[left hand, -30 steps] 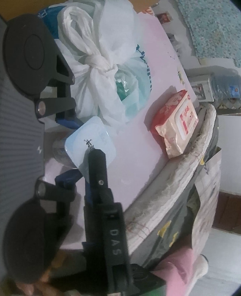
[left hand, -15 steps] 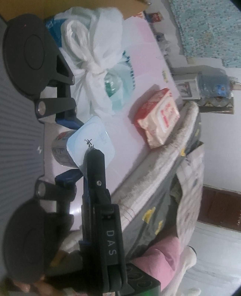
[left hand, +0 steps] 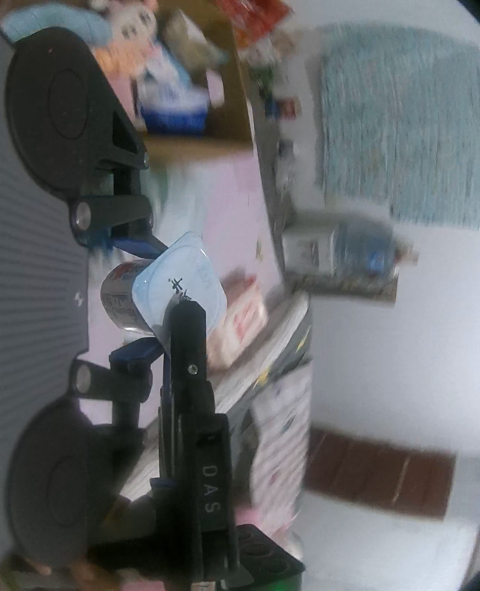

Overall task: Organize soft objects
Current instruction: 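Carry the yogurt cup over the box with both tools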

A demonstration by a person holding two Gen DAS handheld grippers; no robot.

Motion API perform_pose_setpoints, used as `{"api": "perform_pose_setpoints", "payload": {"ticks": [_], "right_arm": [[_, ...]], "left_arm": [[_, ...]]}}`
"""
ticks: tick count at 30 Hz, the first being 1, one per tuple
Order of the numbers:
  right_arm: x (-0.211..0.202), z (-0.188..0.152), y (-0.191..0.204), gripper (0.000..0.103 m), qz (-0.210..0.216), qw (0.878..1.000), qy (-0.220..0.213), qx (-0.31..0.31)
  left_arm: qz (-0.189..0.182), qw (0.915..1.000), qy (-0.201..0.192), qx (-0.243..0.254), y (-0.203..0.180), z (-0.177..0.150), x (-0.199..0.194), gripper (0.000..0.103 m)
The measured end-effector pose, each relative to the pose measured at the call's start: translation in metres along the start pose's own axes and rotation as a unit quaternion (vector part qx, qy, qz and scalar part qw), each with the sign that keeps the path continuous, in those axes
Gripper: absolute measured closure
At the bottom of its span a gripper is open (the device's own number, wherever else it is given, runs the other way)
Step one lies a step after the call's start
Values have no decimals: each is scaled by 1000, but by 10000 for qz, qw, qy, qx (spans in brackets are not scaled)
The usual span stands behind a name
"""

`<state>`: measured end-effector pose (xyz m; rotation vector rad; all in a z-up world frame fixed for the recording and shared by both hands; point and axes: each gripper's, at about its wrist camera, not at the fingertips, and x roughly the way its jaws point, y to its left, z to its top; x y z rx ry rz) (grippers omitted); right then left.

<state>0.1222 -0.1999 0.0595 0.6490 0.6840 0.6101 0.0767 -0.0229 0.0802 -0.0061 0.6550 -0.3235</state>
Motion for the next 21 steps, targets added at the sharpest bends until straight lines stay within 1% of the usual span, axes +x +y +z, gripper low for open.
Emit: {"api": "perform_pose_setpoints", "payload": {"ticks": [2,6,9,11,14,16,19,21], "right_arm": [[25,3,21,72,163,9994,251,-165],[77,2,50,71,472,9953,814,-215],[115,-5,66,71,532,9903,1255,-253],[138,-9,74,71,474,9867,1520,-327],[170,-17,84,70,252,9793,1934,-546],[188,-21,86,70,80,9725,2225,-681],[208,-27,87,70,-211,9609,2598,-939],[217,-31,86,69,-389,9533,2777,-1118]], "left_arm": [[205,9994,-43,-262,23,0,-15,55],[610,9957,-67,-695,69,-8,-36,55],[829,9914,-9,-1009,102,-20,-44,55],[908,9879,63,-1255,123,-29,-44,55],[898,9824,216,-1621,154,-44,-38,55],[826,9783,348,-1867,171,-57,-32,55],[661,9736,517,-2125,185,-76,-22,55],[575,9722,594,-2191,190,-83,-13,55]]}}
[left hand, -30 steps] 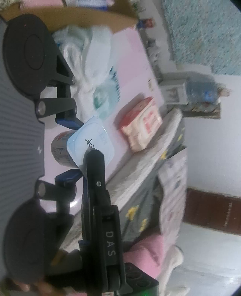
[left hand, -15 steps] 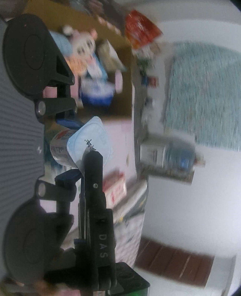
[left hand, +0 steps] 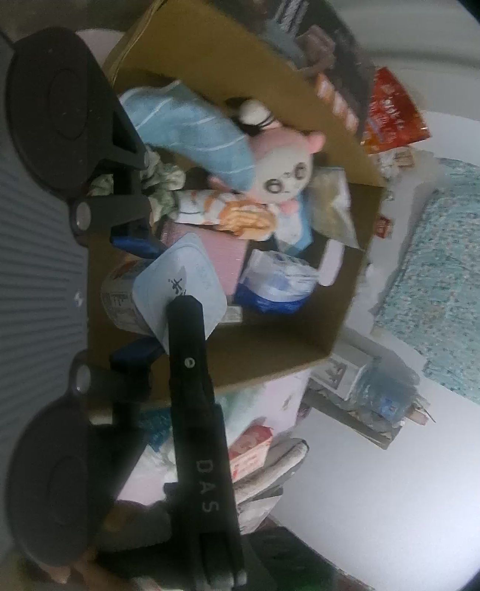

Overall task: Organize soft objects
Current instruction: 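Carry the yogurt cup over the box with both tools, then open both tools to drop the yogurt cup into the box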

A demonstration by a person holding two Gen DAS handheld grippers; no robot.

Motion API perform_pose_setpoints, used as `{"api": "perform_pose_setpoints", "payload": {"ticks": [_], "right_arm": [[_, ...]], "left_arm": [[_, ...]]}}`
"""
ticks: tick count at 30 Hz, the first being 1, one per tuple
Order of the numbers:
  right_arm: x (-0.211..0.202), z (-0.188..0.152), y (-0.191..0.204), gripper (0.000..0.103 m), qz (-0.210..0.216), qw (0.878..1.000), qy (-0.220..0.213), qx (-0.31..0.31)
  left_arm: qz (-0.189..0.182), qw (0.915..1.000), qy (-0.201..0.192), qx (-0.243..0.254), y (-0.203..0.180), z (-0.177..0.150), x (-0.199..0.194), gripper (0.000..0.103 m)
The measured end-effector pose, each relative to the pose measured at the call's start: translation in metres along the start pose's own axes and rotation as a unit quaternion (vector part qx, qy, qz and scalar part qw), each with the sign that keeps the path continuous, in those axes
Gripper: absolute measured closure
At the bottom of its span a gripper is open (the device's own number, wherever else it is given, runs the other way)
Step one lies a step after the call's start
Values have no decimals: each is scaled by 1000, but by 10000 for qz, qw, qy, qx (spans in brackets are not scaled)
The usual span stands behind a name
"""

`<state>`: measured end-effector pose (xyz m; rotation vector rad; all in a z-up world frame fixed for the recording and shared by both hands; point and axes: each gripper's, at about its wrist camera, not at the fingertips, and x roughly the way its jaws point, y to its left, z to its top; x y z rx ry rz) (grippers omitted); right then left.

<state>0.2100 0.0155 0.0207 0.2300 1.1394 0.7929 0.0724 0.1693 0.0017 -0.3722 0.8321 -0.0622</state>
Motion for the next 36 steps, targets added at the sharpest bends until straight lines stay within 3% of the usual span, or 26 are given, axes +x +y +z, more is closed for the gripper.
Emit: {"api": "perform_pose_setpoints", "payload": {"ticks": [14,24,27,29,36], "right_arm": [[28,14,4,66,-773,9942,384,-643],[17,13,0,63,-715,9959,261,-480],[10,15,1,63,-640,9969,114,-445],[8,18,4,63,-600,9972,43,-447],[33,37,25,67,-142,9977,102,-661]], "left_arm": [[-80,9992,367,164,6,-9,37,55],[-85,9993,350,106,10,-8,28,53],[-140,9998,132,80,11,-6,14,49],[-120,9999,-70,79,11,-4,1,40],[538,9926,-1086,27,17,-8,-58,15]]}}
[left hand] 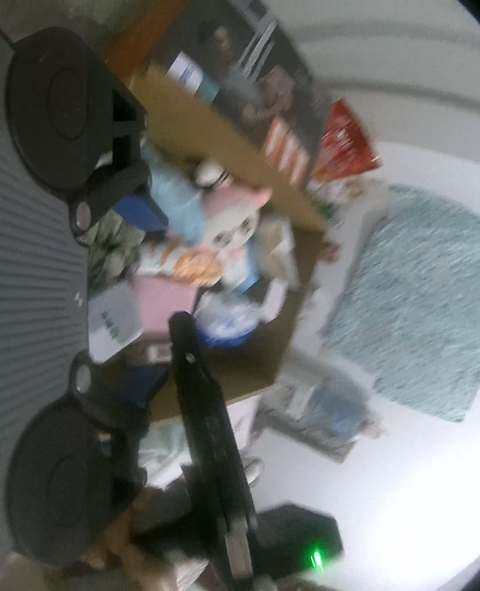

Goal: Organize soft objects

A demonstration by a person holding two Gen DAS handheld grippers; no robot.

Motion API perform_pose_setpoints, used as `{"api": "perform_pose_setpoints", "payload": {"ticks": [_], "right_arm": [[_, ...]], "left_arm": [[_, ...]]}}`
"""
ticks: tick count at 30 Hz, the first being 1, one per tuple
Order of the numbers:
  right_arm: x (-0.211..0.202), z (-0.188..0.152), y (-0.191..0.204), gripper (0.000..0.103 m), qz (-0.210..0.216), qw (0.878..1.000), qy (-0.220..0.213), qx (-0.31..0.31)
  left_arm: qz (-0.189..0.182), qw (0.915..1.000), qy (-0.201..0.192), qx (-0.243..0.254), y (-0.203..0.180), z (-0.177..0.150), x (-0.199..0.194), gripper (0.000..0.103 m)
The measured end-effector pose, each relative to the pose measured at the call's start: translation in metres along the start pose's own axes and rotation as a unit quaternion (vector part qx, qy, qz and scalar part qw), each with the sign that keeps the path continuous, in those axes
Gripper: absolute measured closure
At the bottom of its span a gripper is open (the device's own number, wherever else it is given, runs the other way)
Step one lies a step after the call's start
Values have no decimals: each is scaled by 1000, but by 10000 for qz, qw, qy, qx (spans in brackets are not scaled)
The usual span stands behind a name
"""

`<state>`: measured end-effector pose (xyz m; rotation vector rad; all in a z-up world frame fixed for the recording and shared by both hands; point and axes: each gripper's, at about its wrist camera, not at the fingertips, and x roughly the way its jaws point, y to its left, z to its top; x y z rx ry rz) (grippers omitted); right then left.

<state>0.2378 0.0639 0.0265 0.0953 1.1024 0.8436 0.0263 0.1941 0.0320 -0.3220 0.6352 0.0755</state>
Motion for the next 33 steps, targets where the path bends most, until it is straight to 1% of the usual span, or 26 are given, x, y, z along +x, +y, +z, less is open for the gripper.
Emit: {"api": "perform_pose_setpoints", "payload": {"ticks": [3,5,7,8,9,13,16,19,22,24,25,26,27,28,29,30,31,32,33], "right_arm": [[29,8,4,70,30,9996,284,-17],[48,9,5,70,-24,9986,523,-36],[65,8,4,70,-62,9966,825,-36],[72,5,3,70,-90,9951,988,-45],[74,2,2,70,-110,9943,1058,-72],[71,-3,1,70,-191,9922,1222,-170],[64,-3,-2,69,-304,9921,1199,-205],[50,0,-4,68,-239,9951,955,-104],[24,2,-4,66,-80,9989,468,-6],[-4,-3,0,54,-94,9999,-12,-74],[-18,-6,3,52,-172,9994,-251,-138],[-34,-11,6,45,-319,9979,-505,-237],[-48,-17,9,34,-499,9956,-716,-348],[-62,-24,12,27,-719,9919,-936,-459],[-75,-31,15,17,-964,9871,-1152,-558],[-87,-40,17,13,-1219,9809,-1357,-676],[-97,-49,20,12,-1422,9751,-1507,-792],[-108,-59,22,9,-1625,9691,-1623,-897],[-115,-67,21,1,-1760,9651,-1694,-943]], "left_arm": [[358,9986,-381,55,7,-3,-23,8],[580,9971,-499,46,13,-4,-31,6],[765,9957,-512,-37,22,-7,-37,6],[809,9954,-495,-101,27,-9,-39,5],[821,9953,-479,-170,32,-11,-40,5],[887,9942,-351,-491,52,-24,-42,5],[940,9931,-345,-608,62,-30,-44,5],[916,9927,-404,-678,63,-33,-49,5],[887,9928,-508,-623,56,-32,-54,5],[883,9929,-603,-521,49,-32,-60,0],[876,9929,-657,-461,44,-32,-63,0],[865,9930,-690,-408,39,-31,-65,0],[852,9932,-706,-354,34,-31,-67,0],[841,9935,-716,-289,28,-30,-69,0],[829,9936,-725,-241,22,-30,-71,0],[813,9939,-722,-195,17,-30,-72,0],[783,9943,-702,-160,10,-30,-73,0],[748,9949,-666,-153,5,-30,-73,0],[709,9954,-616,-161,0,-31,-73,0]]}}
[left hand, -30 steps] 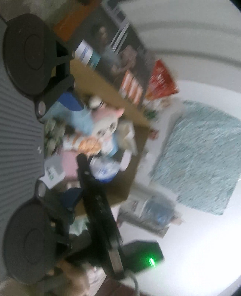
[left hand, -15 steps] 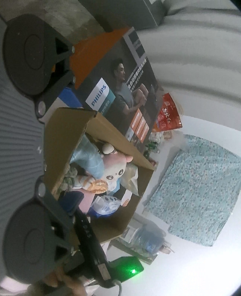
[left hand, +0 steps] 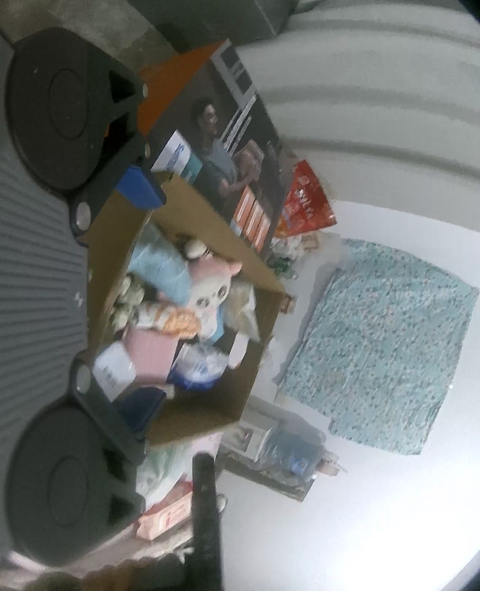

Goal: Organize soft objects

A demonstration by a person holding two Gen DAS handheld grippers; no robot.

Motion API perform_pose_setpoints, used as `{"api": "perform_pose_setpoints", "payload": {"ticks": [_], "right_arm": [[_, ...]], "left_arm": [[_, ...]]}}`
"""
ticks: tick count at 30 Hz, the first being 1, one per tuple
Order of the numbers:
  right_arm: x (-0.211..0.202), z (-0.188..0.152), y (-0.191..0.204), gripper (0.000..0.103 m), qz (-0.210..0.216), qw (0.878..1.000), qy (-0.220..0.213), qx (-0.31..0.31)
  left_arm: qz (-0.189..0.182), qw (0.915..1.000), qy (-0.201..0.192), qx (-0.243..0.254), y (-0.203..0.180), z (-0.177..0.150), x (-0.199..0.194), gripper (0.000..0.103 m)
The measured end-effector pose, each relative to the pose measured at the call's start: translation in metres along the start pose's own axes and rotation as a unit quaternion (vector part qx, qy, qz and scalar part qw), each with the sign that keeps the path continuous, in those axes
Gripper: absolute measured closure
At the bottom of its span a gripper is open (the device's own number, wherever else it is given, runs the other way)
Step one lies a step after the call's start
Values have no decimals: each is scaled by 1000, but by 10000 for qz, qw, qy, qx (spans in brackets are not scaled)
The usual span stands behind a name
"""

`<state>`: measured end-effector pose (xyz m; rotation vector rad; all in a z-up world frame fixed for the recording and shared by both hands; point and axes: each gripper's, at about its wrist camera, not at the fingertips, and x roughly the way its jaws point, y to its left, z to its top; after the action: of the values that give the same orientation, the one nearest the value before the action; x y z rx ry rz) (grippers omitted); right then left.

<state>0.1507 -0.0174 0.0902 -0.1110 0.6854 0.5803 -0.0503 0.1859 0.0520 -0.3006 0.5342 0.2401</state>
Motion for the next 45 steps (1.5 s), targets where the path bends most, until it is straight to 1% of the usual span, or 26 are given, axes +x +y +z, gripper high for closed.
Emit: {"api": "perform_pose_setpoints", "payload": {"ticks": [3,6,8,9,11,15,18,21,25,28,35,40,45], "right_arm": [[-29,-19,-9,1,-477,9986,-203,-76],[-50,-38,-13,1,-1143,9926,-295,-279],[-59,-50,-15,1,-1473,9881,-329,-291],[-66,-57,-15,1,-1566,9869,-340,-200],[-76,-72,-13,1,-1559,9870,-389,37],[-84,-96,-3,1,-1564,9858,-537,287],[-93,-108,7,1,-1642,9825,-769,428],[-97,-116,14,1,-1756,9787,-895,578],[-96,-117,17,1,-1901,9769,-794,568],[-95,-115,24,1,-2076,9741,-767,465],[-90,-111,31,1,-2067,9750,-684,448],[-82,-108,33,1,-1956,9774,-582,552],[-75,-107,38,1,-1928,9786,-521,501]], "left_arm": [[-41,10000,64,39,-16,-6,-3,0],[88,9993,-137,342,-36,-12,-11,0],[172,9978,-268,576,-49,-14,-16,0],[207,9972,-299,650,-54,-14,-18,0],[248,9965,-291,746,-62,-13,-19,0],[329,9944,-82,1001,-71,-11,-16,0],[367,9938,112,1047,-72,-10,-14,0],[397,9936,236,1034,-69,-10,-11,0],[574,9918,398,1067,-71,-12,-6,0],[599,9916,494,1030,-69,-13,-3,0],[636,9915,676,911,-62,-15,4,0],[656,9916,730,846,-57,-16,7,0],[682,9911,791,823,-52,-16,10,0]]}}
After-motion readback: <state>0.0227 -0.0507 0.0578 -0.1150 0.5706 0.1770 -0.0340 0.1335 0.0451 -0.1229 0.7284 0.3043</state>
